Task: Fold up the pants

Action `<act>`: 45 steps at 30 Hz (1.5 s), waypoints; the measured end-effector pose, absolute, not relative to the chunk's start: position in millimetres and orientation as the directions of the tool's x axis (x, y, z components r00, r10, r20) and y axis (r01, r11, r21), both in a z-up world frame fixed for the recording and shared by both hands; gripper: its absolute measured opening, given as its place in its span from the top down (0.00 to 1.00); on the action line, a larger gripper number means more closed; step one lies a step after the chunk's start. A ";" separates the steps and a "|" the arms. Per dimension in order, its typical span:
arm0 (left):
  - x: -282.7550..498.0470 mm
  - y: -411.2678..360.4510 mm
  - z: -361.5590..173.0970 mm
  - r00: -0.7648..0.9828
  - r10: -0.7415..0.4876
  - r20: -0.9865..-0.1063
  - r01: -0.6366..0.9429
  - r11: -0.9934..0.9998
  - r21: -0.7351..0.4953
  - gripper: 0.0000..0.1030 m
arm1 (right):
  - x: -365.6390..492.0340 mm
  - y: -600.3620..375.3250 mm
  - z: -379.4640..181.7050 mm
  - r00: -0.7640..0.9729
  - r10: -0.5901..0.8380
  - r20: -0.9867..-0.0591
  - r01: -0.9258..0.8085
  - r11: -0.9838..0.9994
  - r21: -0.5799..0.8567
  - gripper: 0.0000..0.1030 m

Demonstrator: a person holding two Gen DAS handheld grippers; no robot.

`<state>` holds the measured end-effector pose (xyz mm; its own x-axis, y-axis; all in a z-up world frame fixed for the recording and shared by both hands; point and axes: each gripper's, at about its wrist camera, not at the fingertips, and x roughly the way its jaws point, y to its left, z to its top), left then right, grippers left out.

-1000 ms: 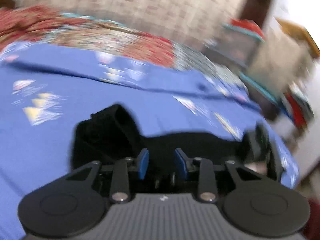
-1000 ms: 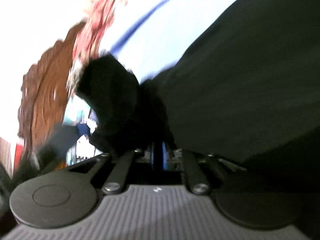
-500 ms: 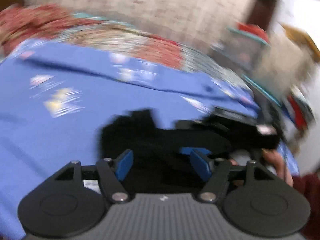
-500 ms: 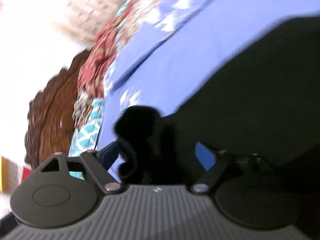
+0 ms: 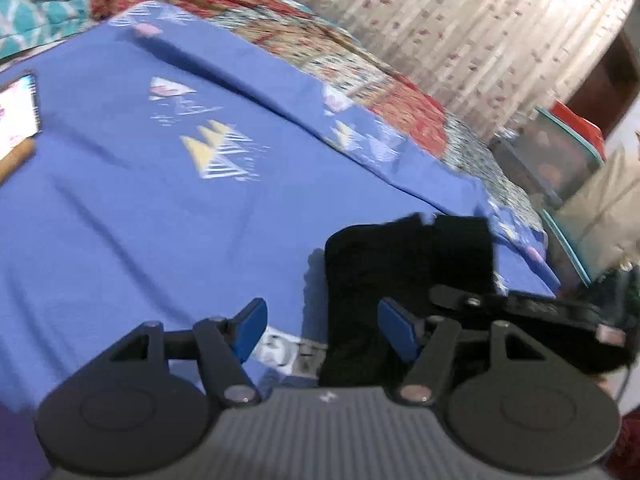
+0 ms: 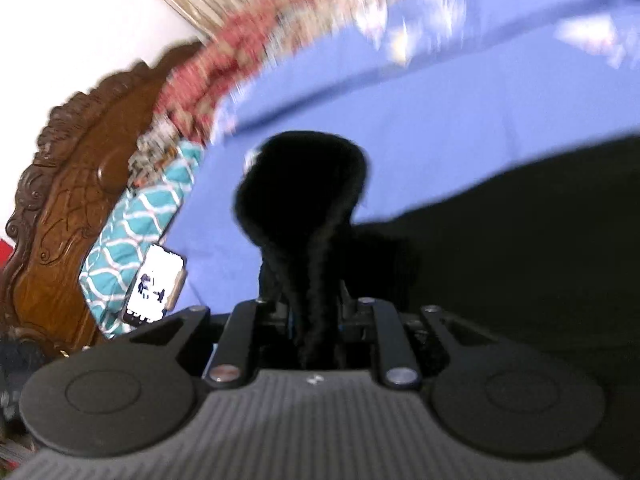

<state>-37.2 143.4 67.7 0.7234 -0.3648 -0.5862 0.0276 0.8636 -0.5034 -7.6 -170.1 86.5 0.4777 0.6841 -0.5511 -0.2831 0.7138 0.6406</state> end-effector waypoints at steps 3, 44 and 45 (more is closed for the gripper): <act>-24.5 117.2 70.5 0.701 -0.420 -0.576 0.100 0.858 -0.504 0.40 | -25.5 -206.0 81.1 0.552 0.592 -0.587 -0.230 0.785 0.576 0.76; 22.5 -24.4 75.6 0.555 -0.494 -0.669 0.380 0.866 -0.325 0.40 | -104.0 -400.3 66.2 0.874 0.166 -0.456 0.205 0.725 0.657 0.53; 27.5 -35.9 72.9 0.546 -0.490 -0.680 0.390 0.867 -0.311 0.41 | -109.7 -409.7 63.5 0.880 0.121 -0.459 0.245 0.712 0.658 0.49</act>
